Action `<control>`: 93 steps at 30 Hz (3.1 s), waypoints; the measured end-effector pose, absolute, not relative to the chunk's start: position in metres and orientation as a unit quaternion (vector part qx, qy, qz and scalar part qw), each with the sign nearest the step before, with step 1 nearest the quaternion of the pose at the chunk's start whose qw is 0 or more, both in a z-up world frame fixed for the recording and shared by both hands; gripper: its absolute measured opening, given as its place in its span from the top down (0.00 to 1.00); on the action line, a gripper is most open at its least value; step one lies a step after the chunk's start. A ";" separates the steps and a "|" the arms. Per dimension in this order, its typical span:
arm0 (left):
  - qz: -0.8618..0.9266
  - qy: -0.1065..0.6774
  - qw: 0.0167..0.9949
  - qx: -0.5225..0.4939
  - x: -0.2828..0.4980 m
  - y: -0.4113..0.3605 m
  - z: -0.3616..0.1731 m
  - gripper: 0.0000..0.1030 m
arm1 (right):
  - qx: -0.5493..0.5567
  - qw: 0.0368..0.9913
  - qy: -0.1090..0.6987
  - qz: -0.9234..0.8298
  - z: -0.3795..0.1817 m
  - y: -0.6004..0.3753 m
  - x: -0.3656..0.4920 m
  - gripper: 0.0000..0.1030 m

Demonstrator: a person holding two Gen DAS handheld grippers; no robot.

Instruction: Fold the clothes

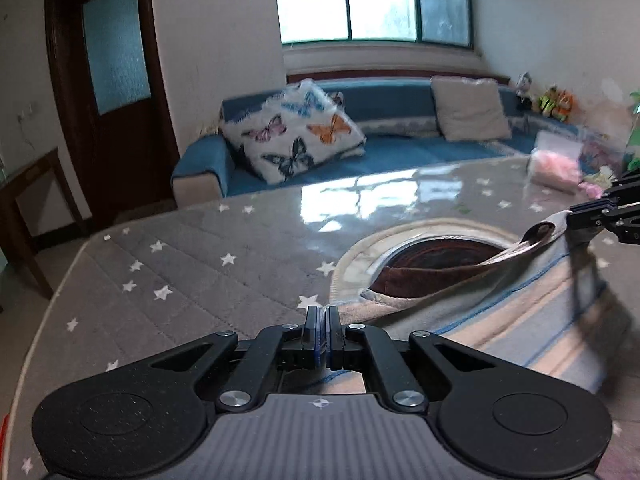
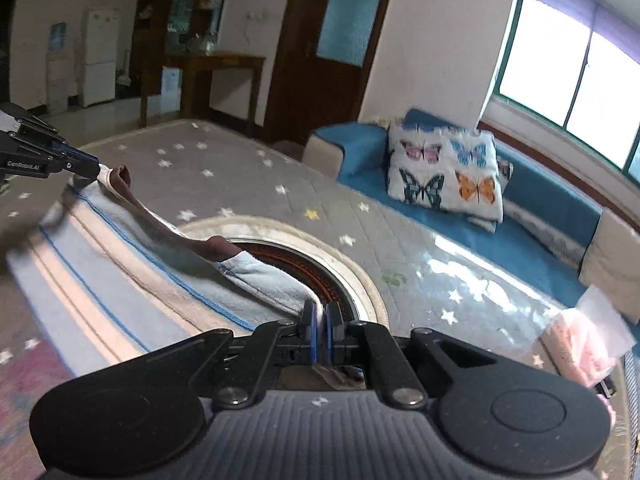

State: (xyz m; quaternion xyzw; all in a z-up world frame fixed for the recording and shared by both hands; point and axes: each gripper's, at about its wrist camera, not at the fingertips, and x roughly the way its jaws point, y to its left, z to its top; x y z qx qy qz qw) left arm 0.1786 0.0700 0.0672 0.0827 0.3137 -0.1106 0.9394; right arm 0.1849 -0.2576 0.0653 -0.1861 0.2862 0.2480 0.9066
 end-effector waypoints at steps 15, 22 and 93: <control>-0.054 0.370 0.924 0.084 0.232 0.081 0.021 0.93 | -0.117 0.916 0.336 0.186 -0.006 -0.257 0.243 0.86; -0.060 0.334 0.937 0.078 0.205 0.085 0.053 0.73 | -0.089 0.917 0.325 0.212 0.017 -0.264 0.226 0.85; -0.190 0.328 0.919 0.110 0.046 0.119 0.024 0.73 | 0.000 0.904 0.396 0.161 0.003 -0.345 0.092 0.66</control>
